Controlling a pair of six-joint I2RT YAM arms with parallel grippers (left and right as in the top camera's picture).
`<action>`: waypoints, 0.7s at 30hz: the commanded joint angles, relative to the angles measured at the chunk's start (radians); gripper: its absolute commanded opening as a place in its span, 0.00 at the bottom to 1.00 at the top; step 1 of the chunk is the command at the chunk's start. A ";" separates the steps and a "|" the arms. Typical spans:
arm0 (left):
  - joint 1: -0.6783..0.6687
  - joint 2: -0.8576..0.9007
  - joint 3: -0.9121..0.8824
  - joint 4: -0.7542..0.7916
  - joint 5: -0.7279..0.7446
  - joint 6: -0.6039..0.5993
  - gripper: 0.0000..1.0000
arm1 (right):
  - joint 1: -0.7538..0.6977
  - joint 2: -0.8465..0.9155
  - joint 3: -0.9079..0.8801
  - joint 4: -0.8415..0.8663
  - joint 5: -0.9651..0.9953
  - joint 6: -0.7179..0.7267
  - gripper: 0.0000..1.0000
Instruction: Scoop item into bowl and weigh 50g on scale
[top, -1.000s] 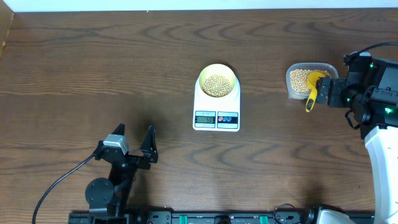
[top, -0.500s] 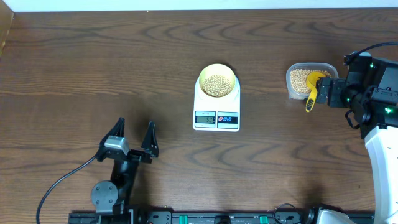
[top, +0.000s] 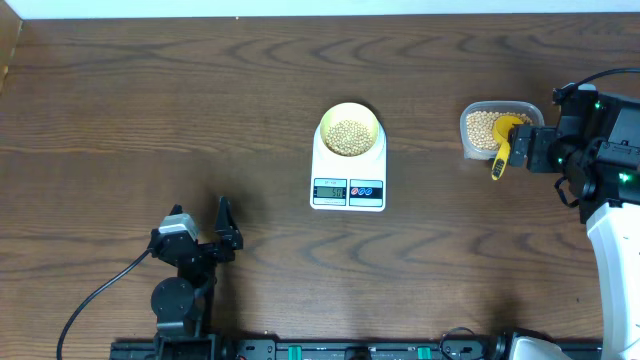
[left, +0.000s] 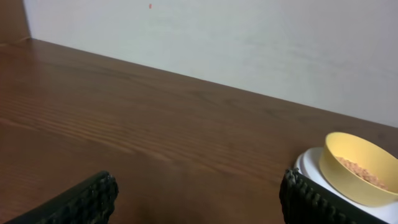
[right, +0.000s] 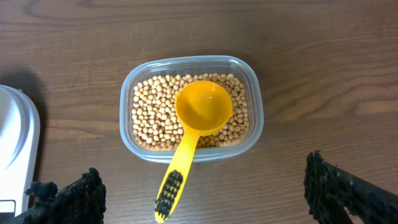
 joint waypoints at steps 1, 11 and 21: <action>0.010 -0.009 -0.013 -0.048 -0.067 0.002 0.86 | 0.003 0.000 0.002 -0.001 0.000 -0.013 0.99; 0.010 -0.009 -0.013 -0.048 -0.066 0.014 0.86 | 0.003 0.000 0.002 -0.001 0.000 -0.013 0.99; 0.009 -0.009 -0.013 -0.044 -0.066 0.013 0.86 | 0.003 0.000 0.002 -0.001 0.000 -0.013 0.99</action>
